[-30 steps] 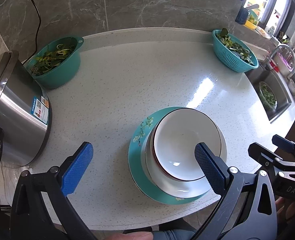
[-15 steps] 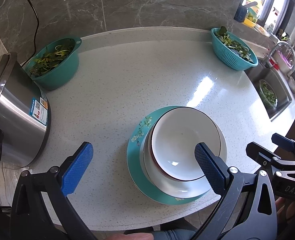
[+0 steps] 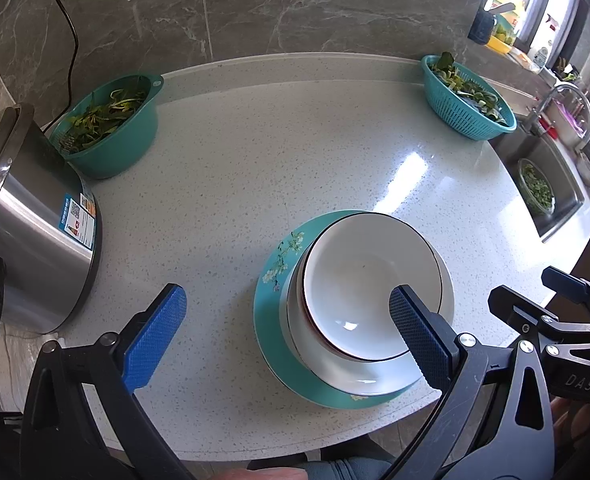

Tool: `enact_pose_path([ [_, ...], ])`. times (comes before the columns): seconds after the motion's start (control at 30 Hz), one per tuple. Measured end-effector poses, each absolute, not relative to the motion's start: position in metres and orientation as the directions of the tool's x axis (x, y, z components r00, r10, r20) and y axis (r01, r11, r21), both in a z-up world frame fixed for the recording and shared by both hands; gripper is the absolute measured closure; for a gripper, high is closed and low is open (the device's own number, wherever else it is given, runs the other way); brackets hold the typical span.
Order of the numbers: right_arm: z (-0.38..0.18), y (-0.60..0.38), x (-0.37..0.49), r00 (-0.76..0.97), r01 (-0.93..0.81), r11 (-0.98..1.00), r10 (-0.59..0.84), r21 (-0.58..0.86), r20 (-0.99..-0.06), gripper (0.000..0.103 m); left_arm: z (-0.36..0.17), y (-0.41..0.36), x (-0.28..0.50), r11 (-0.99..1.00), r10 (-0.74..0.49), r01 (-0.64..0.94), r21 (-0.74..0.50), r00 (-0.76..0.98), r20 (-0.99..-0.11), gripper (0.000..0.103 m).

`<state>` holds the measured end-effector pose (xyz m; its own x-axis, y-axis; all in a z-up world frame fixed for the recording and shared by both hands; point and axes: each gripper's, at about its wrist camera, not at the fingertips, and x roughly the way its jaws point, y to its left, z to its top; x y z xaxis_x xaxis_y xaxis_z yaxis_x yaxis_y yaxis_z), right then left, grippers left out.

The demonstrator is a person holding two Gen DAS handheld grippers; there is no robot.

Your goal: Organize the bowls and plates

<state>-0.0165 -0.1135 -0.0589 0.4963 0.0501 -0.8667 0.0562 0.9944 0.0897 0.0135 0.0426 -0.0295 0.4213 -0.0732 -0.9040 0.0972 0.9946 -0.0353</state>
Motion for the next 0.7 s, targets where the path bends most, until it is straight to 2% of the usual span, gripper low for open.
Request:
enact_pose_path([
  [0.7, -0.0573, -0.1128, -0.0126, 0.497, 0.043, 0.996, 0.051, 0.084, -0.866, 0.000, -0.0305, 0.0435, 0.0120, 0.995, -0.074, 0.095, -0.038, 0.417, -0.906, 0.000],
])
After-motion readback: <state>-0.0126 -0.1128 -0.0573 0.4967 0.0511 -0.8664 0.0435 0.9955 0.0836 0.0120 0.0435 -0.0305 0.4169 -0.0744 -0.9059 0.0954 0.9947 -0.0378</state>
